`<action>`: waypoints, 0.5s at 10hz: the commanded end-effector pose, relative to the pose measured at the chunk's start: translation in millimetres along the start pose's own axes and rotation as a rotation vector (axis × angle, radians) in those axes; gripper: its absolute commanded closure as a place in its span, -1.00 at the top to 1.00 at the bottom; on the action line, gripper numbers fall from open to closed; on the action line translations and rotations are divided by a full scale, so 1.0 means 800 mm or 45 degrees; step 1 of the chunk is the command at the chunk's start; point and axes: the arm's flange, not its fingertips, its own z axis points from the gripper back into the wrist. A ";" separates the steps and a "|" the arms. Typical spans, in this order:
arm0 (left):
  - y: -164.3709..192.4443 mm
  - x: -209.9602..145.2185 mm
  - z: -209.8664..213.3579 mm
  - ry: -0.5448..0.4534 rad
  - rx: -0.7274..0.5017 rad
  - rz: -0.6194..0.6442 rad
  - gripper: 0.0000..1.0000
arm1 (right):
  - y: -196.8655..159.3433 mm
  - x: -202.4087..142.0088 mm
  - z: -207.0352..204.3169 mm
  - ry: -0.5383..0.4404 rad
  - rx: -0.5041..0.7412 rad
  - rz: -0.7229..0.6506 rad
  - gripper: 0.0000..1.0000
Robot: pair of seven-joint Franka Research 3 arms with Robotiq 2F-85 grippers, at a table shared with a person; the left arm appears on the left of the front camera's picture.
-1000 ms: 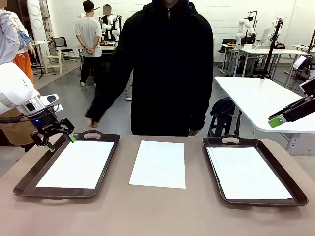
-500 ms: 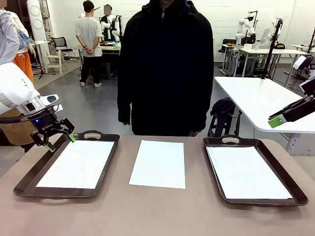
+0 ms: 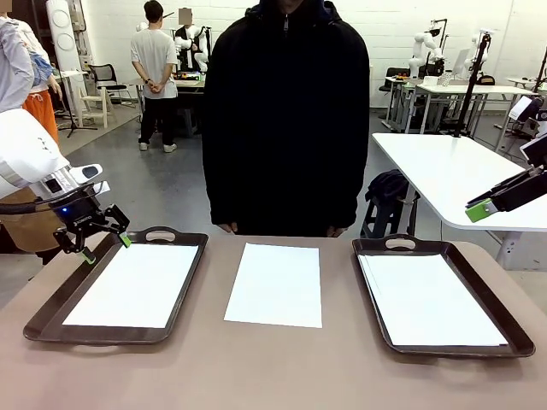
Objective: Sort the A4 documents.
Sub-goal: Receive the A4 Paper.
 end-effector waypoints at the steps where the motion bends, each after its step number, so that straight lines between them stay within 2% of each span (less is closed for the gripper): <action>1: -0.064 -0.007 0.014 -0.133 0.127 -0.178 1.00 | 0.000 0.000 -0.002 -0.002 0.006 0.003 1.00; 3: -0.110 -0.038 0.063 -0.358 0.111 -0.355 1.00 | 0.000 0.000 -0.002 -0.002 0.006 0.003 1.00; 5: -0.134 -0.097 0.116 -0.552 0.017 -0.598 1.00 | 0.000 0.000 -0.002 -0.002 0.006 0.003 1.00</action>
